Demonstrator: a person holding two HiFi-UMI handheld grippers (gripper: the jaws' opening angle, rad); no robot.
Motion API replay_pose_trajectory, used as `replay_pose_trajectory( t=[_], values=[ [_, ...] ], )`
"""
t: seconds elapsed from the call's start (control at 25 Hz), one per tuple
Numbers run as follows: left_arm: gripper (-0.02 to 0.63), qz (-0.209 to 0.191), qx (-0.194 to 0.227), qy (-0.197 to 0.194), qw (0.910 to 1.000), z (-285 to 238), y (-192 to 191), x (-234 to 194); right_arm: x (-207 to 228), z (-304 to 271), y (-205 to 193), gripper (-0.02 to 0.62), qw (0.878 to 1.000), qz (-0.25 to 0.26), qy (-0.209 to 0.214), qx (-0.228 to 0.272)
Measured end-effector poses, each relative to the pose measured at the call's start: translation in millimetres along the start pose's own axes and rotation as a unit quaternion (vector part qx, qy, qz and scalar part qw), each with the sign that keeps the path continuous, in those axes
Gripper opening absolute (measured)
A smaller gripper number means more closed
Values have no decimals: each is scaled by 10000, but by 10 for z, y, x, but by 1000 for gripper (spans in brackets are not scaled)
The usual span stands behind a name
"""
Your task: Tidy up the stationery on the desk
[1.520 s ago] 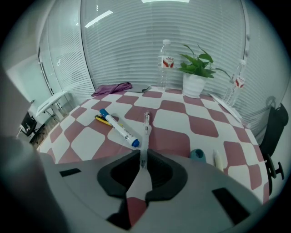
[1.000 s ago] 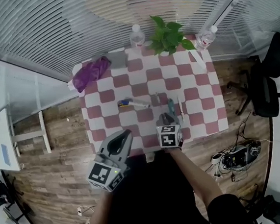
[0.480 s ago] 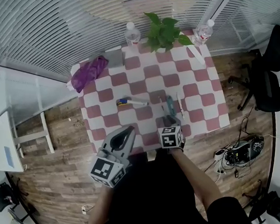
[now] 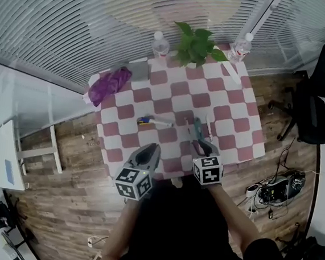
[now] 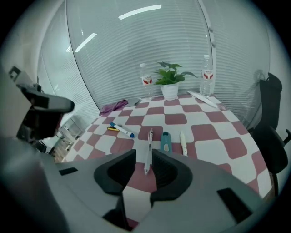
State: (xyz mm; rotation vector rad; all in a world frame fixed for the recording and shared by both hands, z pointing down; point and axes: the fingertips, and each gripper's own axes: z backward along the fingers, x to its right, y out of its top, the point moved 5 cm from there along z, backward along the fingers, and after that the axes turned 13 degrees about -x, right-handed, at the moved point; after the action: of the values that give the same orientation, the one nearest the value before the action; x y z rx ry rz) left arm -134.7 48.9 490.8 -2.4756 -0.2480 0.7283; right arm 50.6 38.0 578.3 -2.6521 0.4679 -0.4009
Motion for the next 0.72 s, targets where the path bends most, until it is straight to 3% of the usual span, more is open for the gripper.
replay_pose_trajectory(
  t=[0.2, 0.28, 0.4, 0.56, 0.72],
  values=[
    [52, 787, -382, 147, 9961, -436, -128, -220, 65, 362, 96, 118, 9990, 31, 434, 144],
    [166, 1071, -449, 278, 9928, -612, -165, -308, 99, 475, 118, 118, 9985, 75, 504, 212],
    [186, 1477, -408, 620, 9862, -841, -191, -426, 174, 604, 113, 117, 9979, 222, 548, 269],
    [202, 2239, -192, 1056, 9687, -1063, -185, -582, 312, 701, 87, 117, 9977, 275, 527, 315],
    [210, 2910, -254, 1125, 9497, -1316, -240, -682, 444, 752, 29, 116, 9982, 213, 483, 297]
  ],
)
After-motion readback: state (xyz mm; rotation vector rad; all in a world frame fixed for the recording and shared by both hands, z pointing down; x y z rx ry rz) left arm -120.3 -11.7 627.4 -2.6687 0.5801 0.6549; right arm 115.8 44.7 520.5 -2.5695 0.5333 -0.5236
